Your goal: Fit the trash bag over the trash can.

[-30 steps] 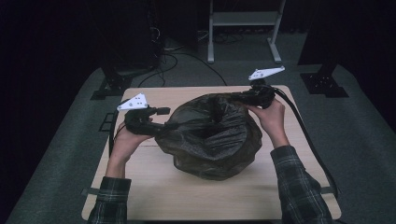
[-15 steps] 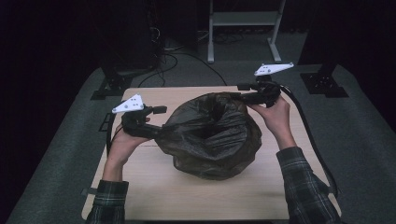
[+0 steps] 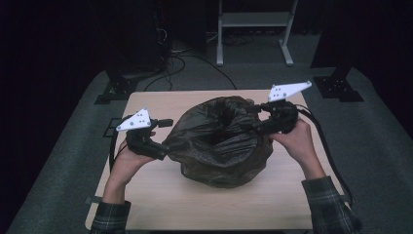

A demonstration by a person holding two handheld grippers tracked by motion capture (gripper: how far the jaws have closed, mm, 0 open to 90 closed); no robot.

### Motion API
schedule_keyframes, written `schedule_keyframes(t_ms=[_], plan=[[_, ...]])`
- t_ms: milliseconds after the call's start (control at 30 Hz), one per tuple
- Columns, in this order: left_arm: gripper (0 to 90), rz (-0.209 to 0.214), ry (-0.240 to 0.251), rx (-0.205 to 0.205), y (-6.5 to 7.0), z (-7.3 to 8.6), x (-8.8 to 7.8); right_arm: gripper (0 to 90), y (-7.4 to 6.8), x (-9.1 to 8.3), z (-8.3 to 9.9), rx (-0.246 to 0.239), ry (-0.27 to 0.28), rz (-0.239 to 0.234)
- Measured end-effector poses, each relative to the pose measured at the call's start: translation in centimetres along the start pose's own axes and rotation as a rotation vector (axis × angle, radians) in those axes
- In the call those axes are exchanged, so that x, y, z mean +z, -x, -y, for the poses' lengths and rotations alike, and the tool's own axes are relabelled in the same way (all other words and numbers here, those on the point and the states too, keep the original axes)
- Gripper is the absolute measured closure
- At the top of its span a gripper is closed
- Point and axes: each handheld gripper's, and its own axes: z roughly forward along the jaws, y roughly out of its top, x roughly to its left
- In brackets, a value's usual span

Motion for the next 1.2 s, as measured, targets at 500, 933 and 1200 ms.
schedule_keyframes(t_ms=[500,933,1200], plan=[[8.5,-0.02,-0.058,-0.045,2.8,3.2,-1.1,34.9,-5.0,-3.2,7.1,0.102,0.008,-0.014],[78.1,0.056,-0.115,-0.031,2.4,4.8,1.3,89.6,-5.2,-0.8,9.6,0.129,-0.028,-0.07],[80.8,0.087,-0.248,-0.028,2.1,6.8,2.6,90.0,-5.2,0.9,11.9,0.148,-0.163,-0.095]])
